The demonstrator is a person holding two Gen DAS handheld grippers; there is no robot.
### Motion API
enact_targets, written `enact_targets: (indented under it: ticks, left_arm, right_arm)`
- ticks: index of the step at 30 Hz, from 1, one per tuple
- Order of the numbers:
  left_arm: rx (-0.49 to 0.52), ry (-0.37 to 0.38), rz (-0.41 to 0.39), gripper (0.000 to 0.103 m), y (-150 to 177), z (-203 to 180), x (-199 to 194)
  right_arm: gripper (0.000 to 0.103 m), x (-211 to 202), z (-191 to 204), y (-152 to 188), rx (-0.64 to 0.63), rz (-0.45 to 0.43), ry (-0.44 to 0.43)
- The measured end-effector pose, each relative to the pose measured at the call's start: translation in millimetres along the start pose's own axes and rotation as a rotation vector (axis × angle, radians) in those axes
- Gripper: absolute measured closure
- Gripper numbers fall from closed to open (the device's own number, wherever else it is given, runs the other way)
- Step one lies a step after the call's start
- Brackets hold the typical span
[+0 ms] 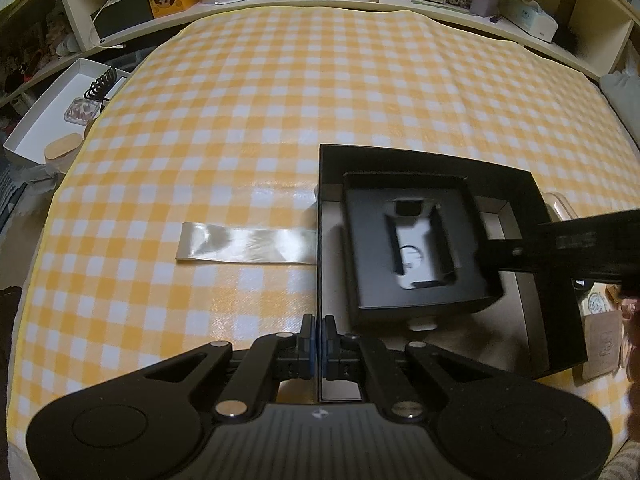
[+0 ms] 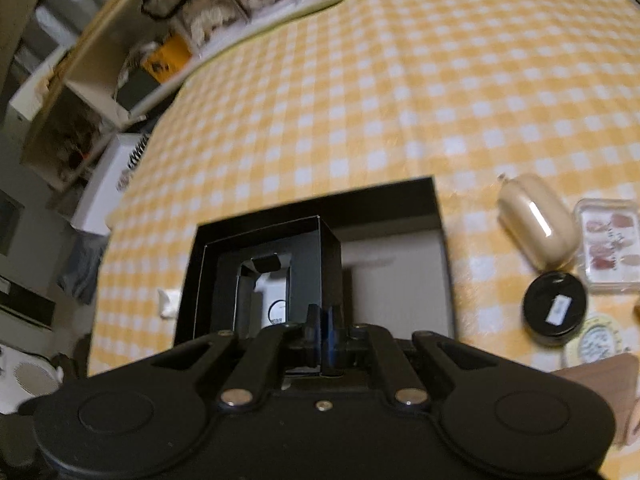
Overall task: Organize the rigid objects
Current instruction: 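Carry the small black box into the open black tray and release it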
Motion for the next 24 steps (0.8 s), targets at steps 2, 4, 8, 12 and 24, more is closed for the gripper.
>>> enact_targets:
  ticks: [2, 4, 8, 12, 24]
  left_arm:
    - [-0.003, 0.002, 0.001, 0.101, 0, 0, 0]
    - [0.0, 0.001, 0.0, 0.101, 0, 0, 0]
    - [0.005, 0.002, -0.002, 0.101, -1, 0, 0]
    - [0.011, 0.007, -0.005, 0.1, 1, -1, 0]
    - [0.012, 0.01, -0.004, 0.1, 1, 0, 1]
  right_arm:
    - [0.099, 9, 1, 2, 0.02, -0.012, 0.015]
    - [0.099, 14, -2, 1, 0.055, -0.031, 0.023]
    - [0.099, 22, -4, 5, 0.07, -0.036, 0.016]
    - [0.099, 29, 6, 3, 0.006, -0.029, 0.01]
    - [0.057, 27, -6, -2, 0.047, -0.014, -0.033]
Point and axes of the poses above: each gripper's, at about its wrist camera, not at the fingertips, and x roughly the way its jaws point, z to its left, y to its underside, the point moved 2 cm from there along x, roughly the way its jaws point, and after that the axes turned 14 degrees about -y, right-handed, at the moved point
